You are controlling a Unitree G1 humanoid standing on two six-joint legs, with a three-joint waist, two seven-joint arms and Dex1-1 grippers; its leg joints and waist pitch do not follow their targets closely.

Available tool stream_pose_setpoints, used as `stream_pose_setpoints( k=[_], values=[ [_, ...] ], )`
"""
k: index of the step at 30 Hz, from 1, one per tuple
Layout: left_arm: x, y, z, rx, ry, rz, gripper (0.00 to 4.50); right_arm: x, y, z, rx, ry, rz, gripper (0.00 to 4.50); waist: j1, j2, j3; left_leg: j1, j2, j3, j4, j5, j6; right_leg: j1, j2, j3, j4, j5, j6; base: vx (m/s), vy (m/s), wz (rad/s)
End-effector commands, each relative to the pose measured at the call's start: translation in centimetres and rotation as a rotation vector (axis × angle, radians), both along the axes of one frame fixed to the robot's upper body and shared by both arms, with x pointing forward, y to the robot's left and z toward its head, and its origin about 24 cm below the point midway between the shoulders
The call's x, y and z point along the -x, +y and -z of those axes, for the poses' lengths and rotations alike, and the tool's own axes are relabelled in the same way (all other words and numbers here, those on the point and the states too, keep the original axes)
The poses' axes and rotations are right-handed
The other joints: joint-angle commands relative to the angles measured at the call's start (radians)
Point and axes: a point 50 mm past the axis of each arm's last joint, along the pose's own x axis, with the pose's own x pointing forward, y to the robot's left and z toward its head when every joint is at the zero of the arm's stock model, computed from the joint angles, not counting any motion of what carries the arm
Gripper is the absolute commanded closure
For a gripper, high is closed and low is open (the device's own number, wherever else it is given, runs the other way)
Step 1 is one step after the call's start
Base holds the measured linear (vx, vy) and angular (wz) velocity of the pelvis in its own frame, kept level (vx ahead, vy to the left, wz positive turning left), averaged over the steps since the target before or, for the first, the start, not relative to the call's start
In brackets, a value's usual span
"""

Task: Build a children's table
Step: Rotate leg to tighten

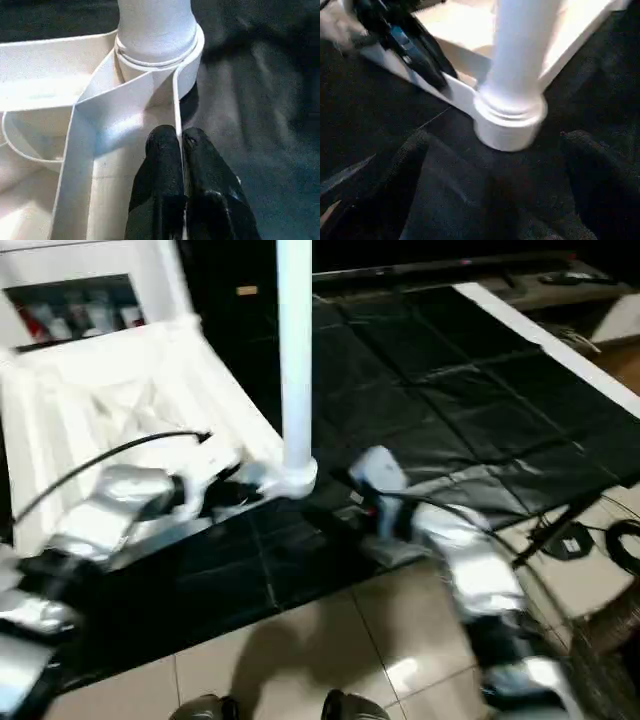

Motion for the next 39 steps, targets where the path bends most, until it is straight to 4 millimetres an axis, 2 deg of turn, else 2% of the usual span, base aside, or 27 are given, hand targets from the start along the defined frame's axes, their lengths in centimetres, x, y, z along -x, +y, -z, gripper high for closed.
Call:
stream_pose_setpoints(
  k=[1, 3, 4, 6, 8, 9, 12, 15, 16, 17, 18, 19, 22, 23, 25, 27, 33, 34, 36, 39],
  values=[
    [1.2, -1.0, 0.3, -0.014, 0.029, 0.187, 4.5, 0.3, -0.2, -0.9, -0.011, -0.021, -0.051, 0.01, 0.006, 0.01, -0.096, 0.013, 0.073, -0.019, -0.057, -0.098, 0.121, 0.076, -0.104, 0.089, -0.06, -0.17, -0.163, 0.0, 0.0, 0.0],
    [1.6, -1.0, 0.3, -0.015, 0.041, 0.24, 4.5, 0.4, -0.2, -0.9, 0.0, -0.021, -0.081, 0.01, 0.015, 0.011, -0.096, 0.014, 0.074, -0.018, -0.058, -0.101, 0.119, 0.077, -0.105, 0.089, -0.059, -0.18, -0.161, 0.0, 0.0, 0.0],
    [2.1, -1.0, 0.2, -0.005, 0.07, 0.292, 4.5, 0.6, -0.2, -0.9, 0.013, -0.021, -0.113, 0.01, 0.026, 0.008, -0.094, 0.02, 0.078, -0.016, -0.061, -0.119, 0.106, 0.073, -0.106, 0.09, -0.064, -0.211, -0.159, 0.0, 0.0, 0.0],
    [2.3, -1.1, 0.2, -0.003, 0.079, 0.314, 4.5, 0.7, -0.1, -0.9, 0.016, -0.019, -0.129, 0.01, 0.03, 0.01, -0.093, 0.019, 0.078, -0.017, -0.062, -0.126, 0.096, 0.076, -0.108, 0.09, -0.062, -0.227, -0.157, 0.0, 0.0, 0.0],
    [2.9, -1.4, 0.2, -0.012, 0.089, 0.38, 4.5, 1.0, 0.3, -0.7, 0.019, -0.006, -0.196, 0.01, 0.037, 0.006, -0.091, 0.024, 0.078, -0.013, -0.063, -0.143, 0.084, 0.072, -0.107, 0.092, -0.066, -0.258, -0.15, 0.0, 0.0, 0.0],
    [3.1, -1.5, 0.3, -0.017, 0.094, 0.398, 4.5, 1.0, 0.5, -0.7, 0.017, 0.002, -0.212, 0.01, 0.041, 0.008, -0.09, 0.027, 0.078, -0.012, -0.064, -0.152, 0.08, 0.07, -0.106, 0.094, -0.069, -0.278, -0.146, 0.0, 0.0, 0.0],
    [3.4, -1.6, 0.4, -0.027, 0.102, 0.436, 4.5, 1.0, 0.9, -0.4, 0.016, 0.018, -0.246, 0.01, 0.044, 0.004, -0.091, 0.031, 0.077, -0.008, -0.065, -0.16, 0.07, 0.069, -0.106, 0.097, -0.068, -0.298, -0.145, 0.0, 0.0, 0.0],
    [3.6, -1.8, 0.5, -0.037, 0.098, 0.464, 4.5, 0.9, 1.2, -0.2, 0.02, 0.035, -0.278, 0.01, 0.042, 0.005, -0.092, 0.028, 0.079, -0.009, -0.066, -0.146, 0.071, 0.069, -0.104, 0.098, -0.065, -0.286, -0.141, 0.0, 0.0, 0.0],
    [3.7, -2.1, 0.5, -0.041, 0.095, 0.485, 4.5, 0.7, 1.7, 0.1, 0.013, 0.065, -0.326, 0.01, 0.039, 0.001, -0.093, 0.023, 0.077, -0.009, -0.065, -0.141, 0.074, 0.073, -0.106, 0.099, -0.061, -0.275, -0.151, 0.0, 0.0, 0.0],
    [3.8, -2.1, 0.5, -0.041, 0.095, 0.488, 4.5, 0.7, 1.8, 0.2, 0.012, 0.072, -0.334, 0.28, 0.041, 0.003, -0.094, 0.024, 0.076, -0.008, -0.064, -0.141, 0.074, 0.073, -0.106, 0.099, -0.062, -0.279, -0.151, 0.0, 0.0, 0.0],
    [3.8, -2.1, 0.5, -0.041, 0.095, 0.489, 4.5, 0.6, 1.8, 0.2, 0.012, 0.074, -0.336, 0.35, 0.041, 0.002, -0.093, 0.025, 0.076, -0.007, -0.063, -0.139, 0.074, 0.071, -0.106, 0.1, -0.063, -0.282, -0.151, 0.0, 0.0, 0.0],
    [3.9, -2.2, 0.4, -0.04, 0.097, 0.499, 4.5, 0.5, 2.0, 0.4, 0.012, 0.085, -0.349, 0.35, 0.041, -0.005, -0.096, 0.024, 0.075, -0.006, -0.063, -0.128, 0.076, 0.073, -0.104, 0.1, -0.062, -0.279, -0.15, 0.0, 0.0, 0.0],
    [4.1, -2.4, 0.4, -0.041, 0.098, 0.512, 4.5, 0.3, 2.1, 0.6, 0.009, 0.101, -0.365, 0.71, 0.041, -0.002, -0.098, 0.021, 0.075, -0.006, -0.061, -0.108, 0.084, 0.074, -0.104, 0.1, -0.058, -0.259, -0.153, 0.0, 0.0, 0.0],
    [4.2, -2.4, 0.5, -0.042, 0.098, 0.516, 4.5, 0.3, 2.2, 0.7, 0.008, 0.115, -0.385, 0.79, 0.042, -0.006, -0.099, 0.022, 0.076, -0.006, -0.061, -0.105, 0.085, 0.074, -0.104, 0.1, -0.057, -0.256, -0.153, 0.0, 0.0, 0.0],
    [4.2, -2.4, 0.5, -0.043, 0.095, 0.517, 4.5, 0.4, 2.2, 0.7, 0.005, 0.123, -0.398, 0.83, 0.043, -0.004, -0.101, 0.021, 0.074, -0.005, -0.059, -0.094, 0.091, 0.074, -0.104, 0.099, -0.054, -0.246, -0.155, 0.0, 0.0, 0.0],
    [4.2, -2.4, 0.5, -0.045, 0.093, 0.515, 4.5, 0.4, 2.2, 0.7, 0.002, 0.134, -0.416, 1.14, 0.043, -0.004, -0.102, 0.02, 0.075, -0.006, -0.058, -0.096, 0.092, 0.076, -0.104, 0.099, -0.054, -0.249, -0.152, 0.0, 0.0, 0.0],
    [4.2, -2.3, 0.6, -0.053, 0.091, 0.506, 4.5, 0.3, 2.2, 0.9, 0.002, 0.149, -0.441, 1.46, 0.043, -0.004, -0.104, 0.02, 0.074, -0.005, -0.057, -0.095, 0.087, 0.075, -0.103, 0.098, -0.055, -0.26, -0.147, 0.0, 0.0, 0.0],
    [4.2, -2.3, 0.6, -0.055, 0.091, 0.505, 4.5, 0.3, 2.2, 0.9, -0.001, 0.154, -0.447, 1.65, 0.043, -0.003, -0.106, 0.02, 0.075, -0.006, -0.057, -0.09, 0.088, 0.076, -0.102, 0.098, -0.053, -0.248, -0.151, 0.0, 0.0, 0.0],
    [4.2, -2.4, 0.6, -0.056, 0.091, 0.505, 4.5, 0.3, 2.3, 1.0, -0.002, 0.157, -0.45, 1.69, 0.043, -0.003, -0.107, 0.02, 0.076, -0.006, -0.056, -0.084, 0.091, 0.076, -0.102, 0.098, -0.05, -0.232, -0.155, 0.0, 0.0, 0.0],
    [4.1, -2.3, 0.7, -0.062, 0.09, 0.5, 4.5, 0.3, 2.3, 1.0, -0.007, 0.165, -0.459, 2.04, 0.044, -0.004, -0.108, 0.021, 0.074, -0.005, -0.055, -0.09, 0.089, 0.076, -0.103, 0.098, -0.053, -0.249, -0.154, 0.0, 0.0, 0.0]
  ],
)
